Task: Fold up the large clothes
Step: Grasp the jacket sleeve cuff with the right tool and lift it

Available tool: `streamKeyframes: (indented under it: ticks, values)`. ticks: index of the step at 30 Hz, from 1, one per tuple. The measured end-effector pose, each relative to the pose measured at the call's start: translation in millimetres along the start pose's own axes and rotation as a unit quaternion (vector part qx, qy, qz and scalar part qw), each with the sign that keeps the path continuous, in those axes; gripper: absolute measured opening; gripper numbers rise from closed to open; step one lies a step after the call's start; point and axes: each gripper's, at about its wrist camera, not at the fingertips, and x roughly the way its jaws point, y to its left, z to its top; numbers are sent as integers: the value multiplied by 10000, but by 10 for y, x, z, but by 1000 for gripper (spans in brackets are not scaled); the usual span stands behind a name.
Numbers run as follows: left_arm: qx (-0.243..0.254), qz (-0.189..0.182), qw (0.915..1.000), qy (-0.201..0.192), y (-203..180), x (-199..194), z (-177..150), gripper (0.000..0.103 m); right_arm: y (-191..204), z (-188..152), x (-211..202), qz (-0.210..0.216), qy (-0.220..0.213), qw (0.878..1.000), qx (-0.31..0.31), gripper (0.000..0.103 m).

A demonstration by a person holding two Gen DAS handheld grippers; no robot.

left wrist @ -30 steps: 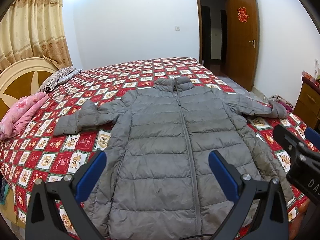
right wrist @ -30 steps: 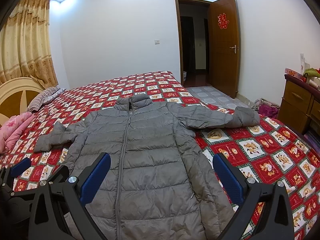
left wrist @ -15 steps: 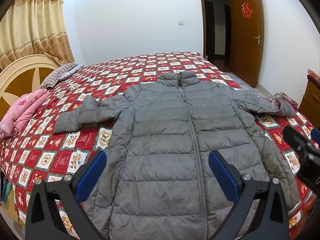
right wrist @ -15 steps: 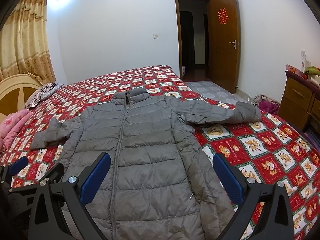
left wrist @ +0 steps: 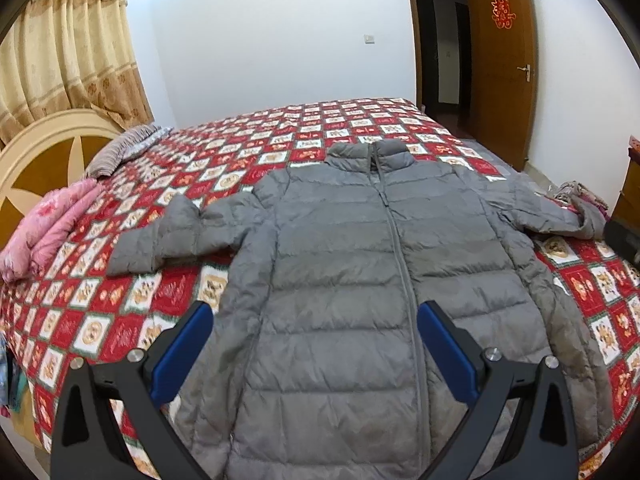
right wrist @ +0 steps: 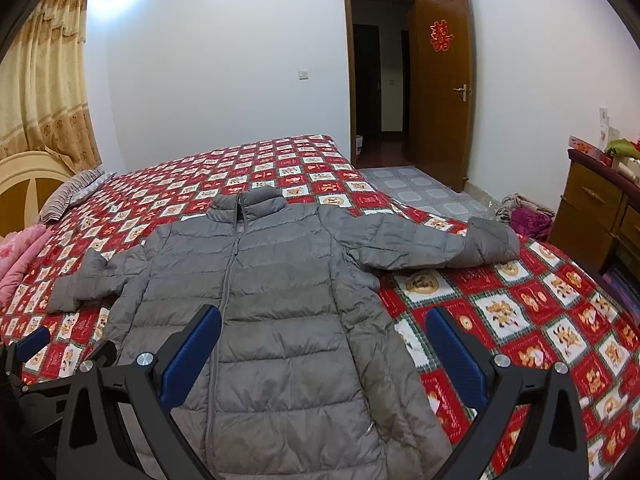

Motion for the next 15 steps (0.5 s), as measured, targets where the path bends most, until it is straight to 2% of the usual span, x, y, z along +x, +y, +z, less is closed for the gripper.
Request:
streamKeyframes:
  ticks: [6, 11, 15]
  values:
    - [-10, -150, 9996, -253, 233, 166, 433, 103, -384, 553, 149, -118, -140, 9993, 318, 102]
    - [-95, 60, 9990, -432, 525, 498, 898, 103, -975, 1159, 425, -803, -430, 9929, 771, 102]
    - [-267, 187, 9985, -433, 688, 965, 1051, 103, -1491, 1321, 835, -1293, -537, 9814, 1314, 102]
